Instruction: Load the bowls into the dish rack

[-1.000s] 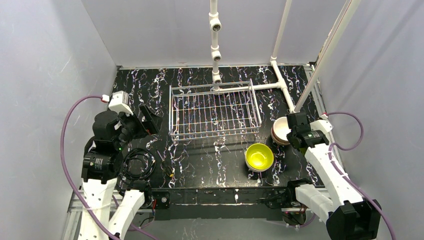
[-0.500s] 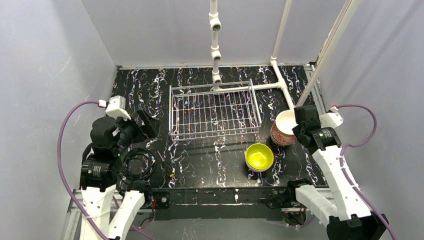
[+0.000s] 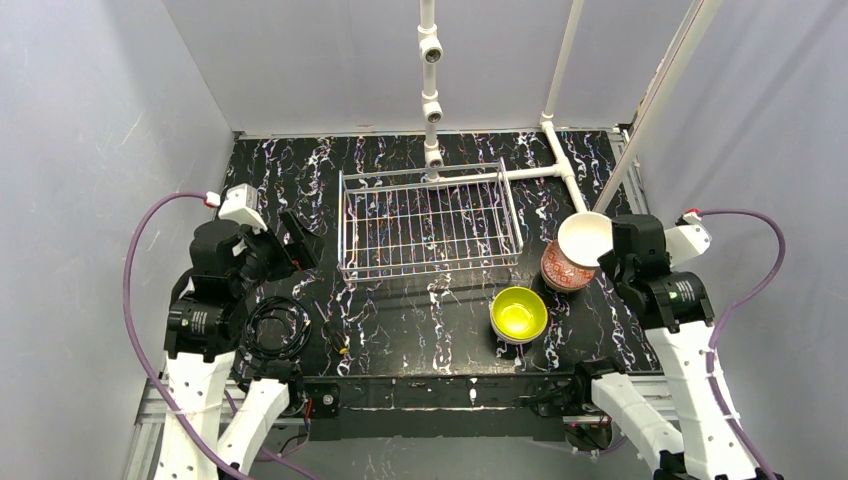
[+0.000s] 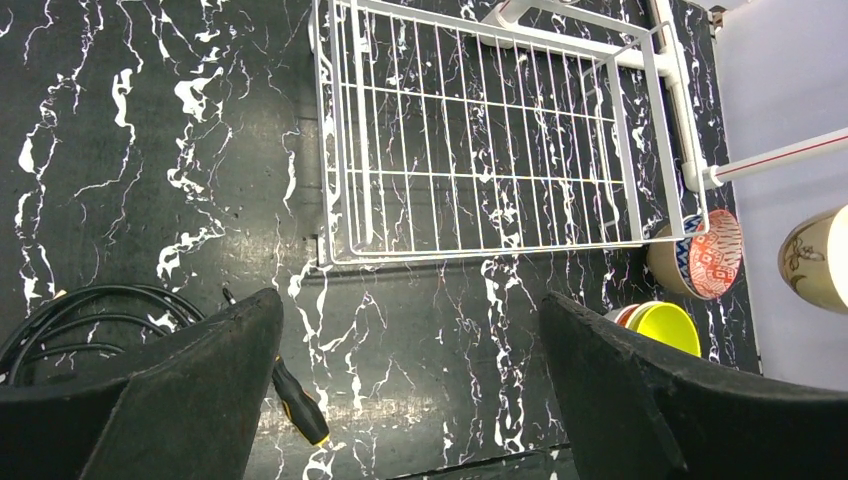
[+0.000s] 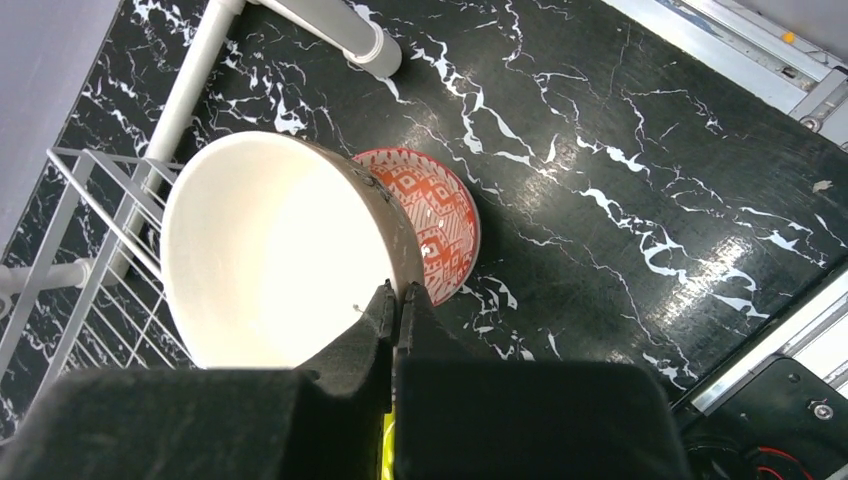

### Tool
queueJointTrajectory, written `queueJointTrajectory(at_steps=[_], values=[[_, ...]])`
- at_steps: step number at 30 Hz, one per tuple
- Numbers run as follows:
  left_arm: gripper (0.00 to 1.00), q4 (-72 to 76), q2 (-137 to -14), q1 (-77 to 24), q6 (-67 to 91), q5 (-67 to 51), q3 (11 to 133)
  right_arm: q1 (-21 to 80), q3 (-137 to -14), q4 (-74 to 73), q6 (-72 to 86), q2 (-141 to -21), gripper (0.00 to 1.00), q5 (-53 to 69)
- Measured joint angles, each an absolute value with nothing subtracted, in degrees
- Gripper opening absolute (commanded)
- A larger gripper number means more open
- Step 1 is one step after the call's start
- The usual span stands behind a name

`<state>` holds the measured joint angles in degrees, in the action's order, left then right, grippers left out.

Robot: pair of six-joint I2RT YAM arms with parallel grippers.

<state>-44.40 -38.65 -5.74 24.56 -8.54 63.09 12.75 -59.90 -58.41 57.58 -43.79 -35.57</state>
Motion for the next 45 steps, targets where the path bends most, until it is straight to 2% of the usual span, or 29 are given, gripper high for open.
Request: queueJointTrajectory(at_steps=[6,12,17,23,36,41,45], values=[[0.98,-43.2,-41.5,-5.7,25.2,-10.6,62.8,12.6,-57.5,-56.2,51.4,-37.6,0.01,-29.3],[0.98,-40.9,-44.0,-5.7,27.6,-23.2,62.5,12.5,-57.5,-48.4,43.7,-36.6,0.01,-11.4],[0.98,-32.2,-42.5,-6.2,34.1,-34.5,56.7,12.5,-54.5,-38.4,43.3,-37.7,0.01,6.0],[0.98,-23.4,-40.3,-9.1,40.3,-39.3,52.2,12.5,-49.5,-25.9,46.7,-41.4,0.01,19.6],[0.98,-18.4,-40.3,-13.7,43.9,-38.1,49.1,13.1,-43.5,-10.4,53.1,-47.0,0.01,29.5],[0.98,-17.2,-42.3,-19.4,43.7,-35.1,49.2,17.9,-43.2,-8.4,52.5,-49.0,0.01,26.6],[0.98,-15.1,-49.9,-26.2,42.7,-31.7,51.7,25.5,-43.4,-9.4,49.1,-51.0,0.01,20.7]])
